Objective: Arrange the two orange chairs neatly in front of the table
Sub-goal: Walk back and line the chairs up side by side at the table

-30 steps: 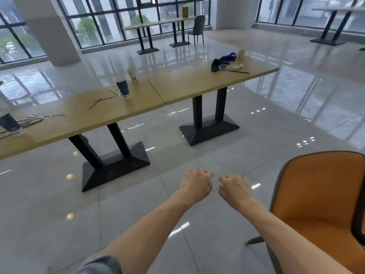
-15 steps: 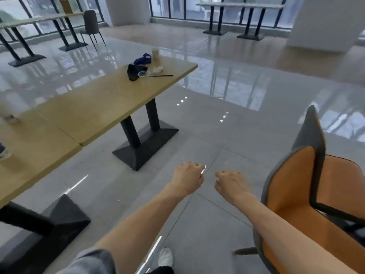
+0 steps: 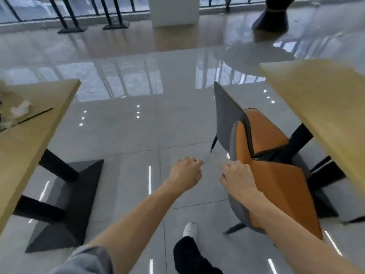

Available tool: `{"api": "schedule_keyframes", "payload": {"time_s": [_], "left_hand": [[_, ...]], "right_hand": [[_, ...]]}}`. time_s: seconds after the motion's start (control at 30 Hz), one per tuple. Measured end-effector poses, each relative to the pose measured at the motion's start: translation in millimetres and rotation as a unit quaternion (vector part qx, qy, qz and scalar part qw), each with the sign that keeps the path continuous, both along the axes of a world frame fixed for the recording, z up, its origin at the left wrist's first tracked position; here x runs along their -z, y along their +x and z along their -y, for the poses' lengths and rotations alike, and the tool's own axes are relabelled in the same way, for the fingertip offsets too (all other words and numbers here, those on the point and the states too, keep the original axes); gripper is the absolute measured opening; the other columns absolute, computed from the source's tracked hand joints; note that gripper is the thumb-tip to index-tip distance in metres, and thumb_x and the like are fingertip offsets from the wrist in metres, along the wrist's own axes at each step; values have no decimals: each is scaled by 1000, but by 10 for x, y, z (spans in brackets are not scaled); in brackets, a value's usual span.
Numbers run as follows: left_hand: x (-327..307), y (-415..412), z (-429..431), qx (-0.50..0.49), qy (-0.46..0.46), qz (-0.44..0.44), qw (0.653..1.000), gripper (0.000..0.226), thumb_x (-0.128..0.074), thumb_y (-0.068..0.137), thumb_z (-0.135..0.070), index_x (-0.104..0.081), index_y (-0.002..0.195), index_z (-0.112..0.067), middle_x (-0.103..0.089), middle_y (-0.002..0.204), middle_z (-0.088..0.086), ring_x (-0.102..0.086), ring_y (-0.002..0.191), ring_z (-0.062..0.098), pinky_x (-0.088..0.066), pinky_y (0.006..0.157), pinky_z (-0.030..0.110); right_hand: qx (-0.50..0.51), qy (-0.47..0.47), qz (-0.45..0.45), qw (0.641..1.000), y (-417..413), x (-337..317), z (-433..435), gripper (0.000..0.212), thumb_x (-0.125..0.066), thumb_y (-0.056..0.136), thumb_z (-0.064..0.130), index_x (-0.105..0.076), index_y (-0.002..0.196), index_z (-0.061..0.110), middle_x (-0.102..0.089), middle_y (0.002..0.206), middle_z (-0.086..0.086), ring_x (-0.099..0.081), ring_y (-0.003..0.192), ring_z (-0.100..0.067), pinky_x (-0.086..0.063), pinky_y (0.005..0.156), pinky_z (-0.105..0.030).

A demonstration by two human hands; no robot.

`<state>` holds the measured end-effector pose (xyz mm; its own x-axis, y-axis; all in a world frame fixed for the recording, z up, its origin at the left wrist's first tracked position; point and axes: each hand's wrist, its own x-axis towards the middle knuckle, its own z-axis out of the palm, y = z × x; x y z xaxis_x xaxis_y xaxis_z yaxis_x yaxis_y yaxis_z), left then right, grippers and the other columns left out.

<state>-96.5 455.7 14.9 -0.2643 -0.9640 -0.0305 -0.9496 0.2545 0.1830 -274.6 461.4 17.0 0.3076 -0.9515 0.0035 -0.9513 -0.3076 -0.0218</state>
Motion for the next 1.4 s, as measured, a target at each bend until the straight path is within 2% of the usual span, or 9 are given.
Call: {"api": "schedule_keyframes", "payload": {"time_s": [0.1,0.3,0.5,0.6,0.7,1.03,1.13,1.27,1.4], "left_hand": [[33,-188,485,98,2,20,995,27,-44,95,-22,-57,117,-12,-64,114,10,-56,103,30,-44,81,38],[33,-534,1367,272,-7,56,961,29,-53,91,-18,-55,120,-13,-61,119,8,-52,112,28,-45,88,41],[188,-852,1999,378,-36,123,917,54,-65,79,-8,-43,128,-14,-51,128,12,-42,124,32,-41,92,44],[275,-1040,2325,450,-50,154,879,62,-69,77,-9,-40,131,-15,-44,135,14,-33,131,33,-35,99,49],[362,-1189,2590,538,-26,188,821,65,-70,78,-17,-37,133,-19,-39,139,11,-28,135,31,-26,106,54],[625,-1460,3208,720,-25,95,687,44,-75,65,-30,-65,107,-23,-71,97,-1,-65,93,25,-47,88,37],[654,-1448,3248,717,-10,87,692,30,-73,56,-25,-68,85,-20,-70,75,-2,-66,73,24,-52,75,34],[664,-1433,3180,694,-7,80,715,18,-73,56,-19,-66,73,-18,-67,64,-1,-63,62,25,-49,73,35],[690,-1443,3025,675,5,74,734,19,-79,53,-20,-64,65,-19,-65,57,-3,-62,56,23,-49,70,34]], "right_hand": [[75,-10,32,997,-167,97,216,23,-50,90,26,-63,103,13,-67,104,-5,-57,97,-23,-48,81,-37],[200,3,73,977,-280,131,598,32,-48,91,40,-55,112,17,-65,108,-4,-59,98,-25,-46,78,-36],[292,123,111,942,-185,319,766,62,-47,90,50,-30,137,14,-56,120,-6,-55,106,-25,-49,83,-36],[344,159,144,914,-30,444,870,74,-49,90,50,-17,145,12,-48,127,-9,-51,109,-26,-48,82,-33],[414,136,152,887,53,515,984,72,-51,89,48,-20,144,13,-47,128,-8,-51,108,-26,-49,81,-34],[572,106,85,809,264,558,1117,59,-62,83,37,-37,133,20,-59,110,-4,-61,89,-25,-42,59,-32],[593,108,58,796,307,561,1044,56,-74,72,34,-54,122,17,-67,92,-1,-64,73,-23,-46,52,-30],[567,89,80,815,220,600,957,52,-64,82,27,-50,130,15,-68,104,-5,-65,86,-29,-49,64,-35],[541,81,43,836,105,591,830,58,-91,40,26,-72,94,16,-69,62,4,-61,45,-19,-41,33,-22]]}}
